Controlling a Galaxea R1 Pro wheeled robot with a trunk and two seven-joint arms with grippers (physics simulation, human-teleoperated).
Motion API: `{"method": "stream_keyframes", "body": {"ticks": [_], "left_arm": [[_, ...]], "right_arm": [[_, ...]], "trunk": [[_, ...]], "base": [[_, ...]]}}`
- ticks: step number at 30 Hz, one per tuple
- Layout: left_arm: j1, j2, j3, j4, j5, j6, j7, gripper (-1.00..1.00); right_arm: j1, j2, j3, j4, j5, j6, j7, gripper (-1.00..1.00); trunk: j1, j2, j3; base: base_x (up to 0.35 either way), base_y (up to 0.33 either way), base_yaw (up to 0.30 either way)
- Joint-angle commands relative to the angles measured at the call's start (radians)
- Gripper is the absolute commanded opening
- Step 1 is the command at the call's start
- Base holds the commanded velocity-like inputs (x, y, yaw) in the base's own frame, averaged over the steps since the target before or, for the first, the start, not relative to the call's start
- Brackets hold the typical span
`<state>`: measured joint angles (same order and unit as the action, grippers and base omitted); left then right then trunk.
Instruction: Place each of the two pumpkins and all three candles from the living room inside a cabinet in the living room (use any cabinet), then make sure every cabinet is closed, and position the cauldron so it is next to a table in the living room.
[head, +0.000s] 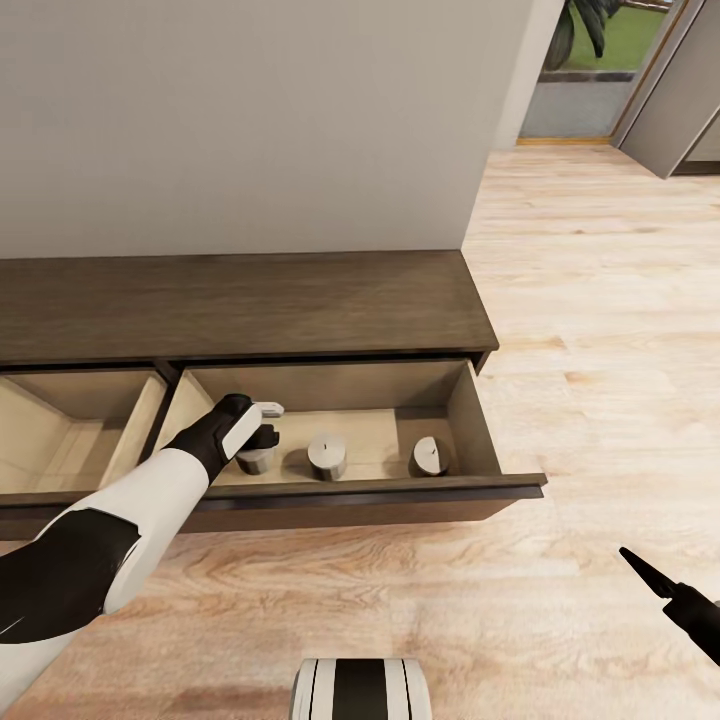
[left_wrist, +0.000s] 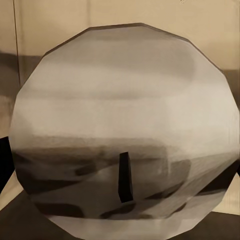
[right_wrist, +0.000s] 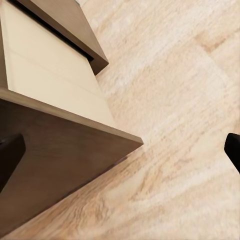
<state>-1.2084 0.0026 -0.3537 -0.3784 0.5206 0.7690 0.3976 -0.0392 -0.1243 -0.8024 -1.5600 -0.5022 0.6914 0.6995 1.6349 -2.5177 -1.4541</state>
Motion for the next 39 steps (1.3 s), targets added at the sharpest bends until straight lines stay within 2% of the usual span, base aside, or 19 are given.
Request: {"method": "stream_keyframes", "body": {"ticks": [1,4,5,18,39], "left_arm": [[0.000,0.000,-0.005,-0.001,0.010,0.003,0.009,-1.00],[0.002,0.000,-0.005,-0.003,0.010,0.003,0.009,-1.00],[0.004,0.000,-0.005,-0.004,0.010,0.002,0.009,1.00],[0.016,0.000,-0.005,-0.005,0.010,0.001,0.009,1.00],[0.016,0.000,-0.003,-0.002,0.012,0.004,0.007,1.00]], "right_arm": [[-0.001,0.000,-0.001,0.000,-0.004,0.007,0.002,1.00],[-0.001,0.000,-0.001,0.000,-0.004,0.007,0.002,1.00],[-0.001,0.000,-0.001,0.000,-0.004,0.007,0.002,1.00],[-0.001,0.000,-0.001,0.000,-0.004,0.007,0.003,1.00],[-0.001,0.000,-0.001,0.000,-0.004,0.007,0.003,1.00]], "trunk": [[0.000,0.000,-0.001],[0.000,0.000,-0.001],[0.000,0.000,-0.001],[0.000,0.000,-0.001],[-0.010,0.005,0.081]], "base": [[0.000,0.000,0.000],[0.000,0.000,0.000],[0.000,0.000,0.000],[0.000,0.000,0.000],[0.000,0.000,0.000]]}}
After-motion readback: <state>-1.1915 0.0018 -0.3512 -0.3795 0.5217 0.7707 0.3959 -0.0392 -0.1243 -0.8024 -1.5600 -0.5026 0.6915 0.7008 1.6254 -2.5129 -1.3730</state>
